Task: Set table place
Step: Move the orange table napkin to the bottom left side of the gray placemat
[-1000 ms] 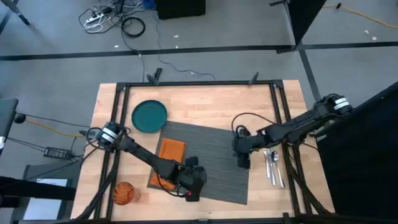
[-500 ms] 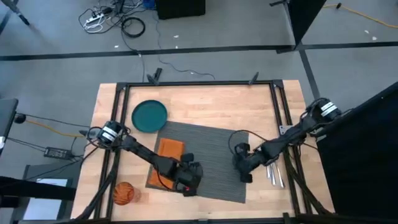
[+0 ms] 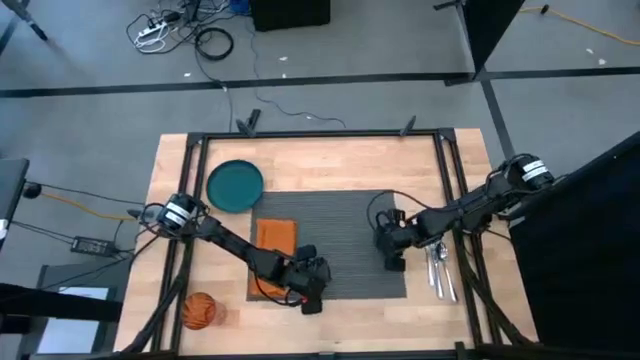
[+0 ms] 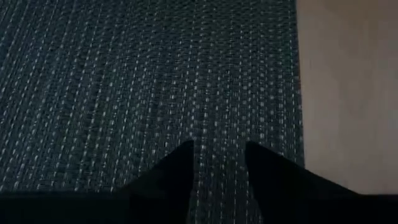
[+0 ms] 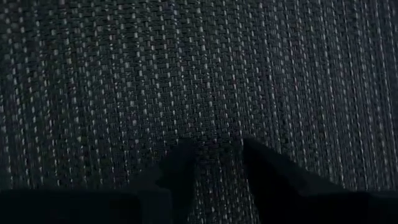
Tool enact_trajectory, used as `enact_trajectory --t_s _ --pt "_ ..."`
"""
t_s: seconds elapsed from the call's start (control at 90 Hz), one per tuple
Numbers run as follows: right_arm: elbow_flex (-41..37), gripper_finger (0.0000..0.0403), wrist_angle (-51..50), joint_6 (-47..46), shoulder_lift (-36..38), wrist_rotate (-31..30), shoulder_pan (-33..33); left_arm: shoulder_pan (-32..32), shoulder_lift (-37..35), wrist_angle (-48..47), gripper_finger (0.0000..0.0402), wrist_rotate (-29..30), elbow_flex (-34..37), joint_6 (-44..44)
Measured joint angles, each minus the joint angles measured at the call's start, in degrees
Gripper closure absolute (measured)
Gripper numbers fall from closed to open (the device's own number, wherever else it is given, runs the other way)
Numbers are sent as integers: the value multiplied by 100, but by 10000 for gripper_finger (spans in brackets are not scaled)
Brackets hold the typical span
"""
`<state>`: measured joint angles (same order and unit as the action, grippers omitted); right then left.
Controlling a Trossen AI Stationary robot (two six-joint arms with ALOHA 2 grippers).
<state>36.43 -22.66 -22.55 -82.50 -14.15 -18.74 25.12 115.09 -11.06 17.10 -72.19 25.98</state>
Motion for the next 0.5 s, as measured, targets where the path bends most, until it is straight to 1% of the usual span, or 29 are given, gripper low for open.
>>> enact_trajectory --t_s 0.111,0.211,0.278,0.411,0.5 --pt "266 290 -172 -125 237 214 -36 16 -116 -472 271 26 -422 -59" --pt "353 290 70 -114 473 197 -93 43 -262 -1137 271 475 -849 -453" --pt "332 290 376 -57 486 125 -103 -26 -275 -1775 271 639 -966 -770" --pt "103 290 1230 -48 169 77 -101 -436 -251 -2772 271 519 -956 -941" --pt "63 290 1691 -38 -169 40 -111 -666 -255 -3036 271 277 -835 -1079"
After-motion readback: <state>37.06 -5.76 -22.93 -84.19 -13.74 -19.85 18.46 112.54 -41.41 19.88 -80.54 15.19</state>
